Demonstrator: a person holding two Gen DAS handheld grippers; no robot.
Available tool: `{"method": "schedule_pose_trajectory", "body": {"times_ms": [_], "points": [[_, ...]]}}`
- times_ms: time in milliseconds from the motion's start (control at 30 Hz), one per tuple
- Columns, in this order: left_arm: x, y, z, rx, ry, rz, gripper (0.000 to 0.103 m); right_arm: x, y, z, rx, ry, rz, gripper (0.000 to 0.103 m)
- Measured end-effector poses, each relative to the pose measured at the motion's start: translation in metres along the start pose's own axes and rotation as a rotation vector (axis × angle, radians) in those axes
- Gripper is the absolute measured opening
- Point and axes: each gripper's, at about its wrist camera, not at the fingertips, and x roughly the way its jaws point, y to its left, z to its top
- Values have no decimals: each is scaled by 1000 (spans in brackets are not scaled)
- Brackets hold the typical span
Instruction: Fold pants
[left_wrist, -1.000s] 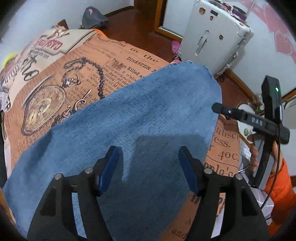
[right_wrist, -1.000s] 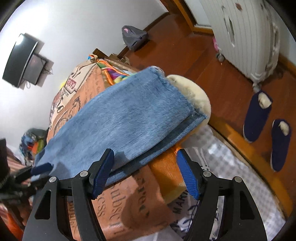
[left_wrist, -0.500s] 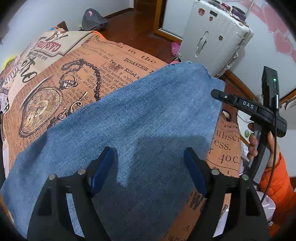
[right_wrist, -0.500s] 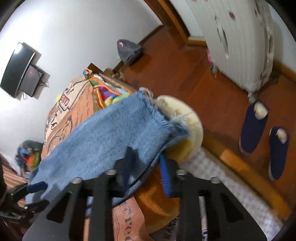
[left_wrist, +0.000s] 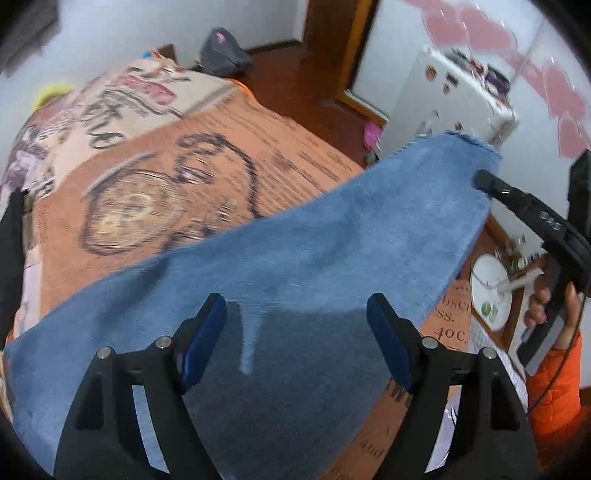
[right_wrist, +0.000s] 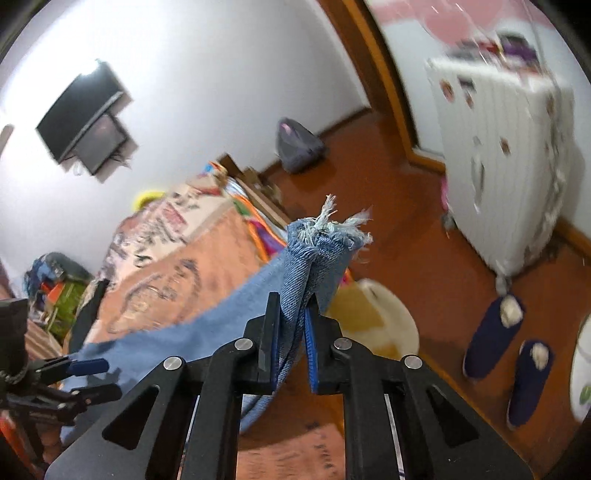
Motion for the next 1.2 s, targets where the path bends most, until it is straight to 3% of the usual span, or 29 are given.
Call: {"method": "schedule_pose_trajectory", "body": {"times_ms": [367,667,833,1033,1200], "points": [[-102,88,-36,-178,-228,77,79,-59,132,39,-326,-142,125,8],[-190,166,-113,-355,-405,168,80,-62,243,22,-521,-112,269,8],[-223,210,-164,-465,-439,239,80,-43,291,-11,-573,-31,388,8],[-241,250,-220,-596,-436,310,80,-4,331,-74,-650,150,494,8],[-239,266,-251,-676,-418,294,80,24,344,-127,-749,306,512,8]]}}
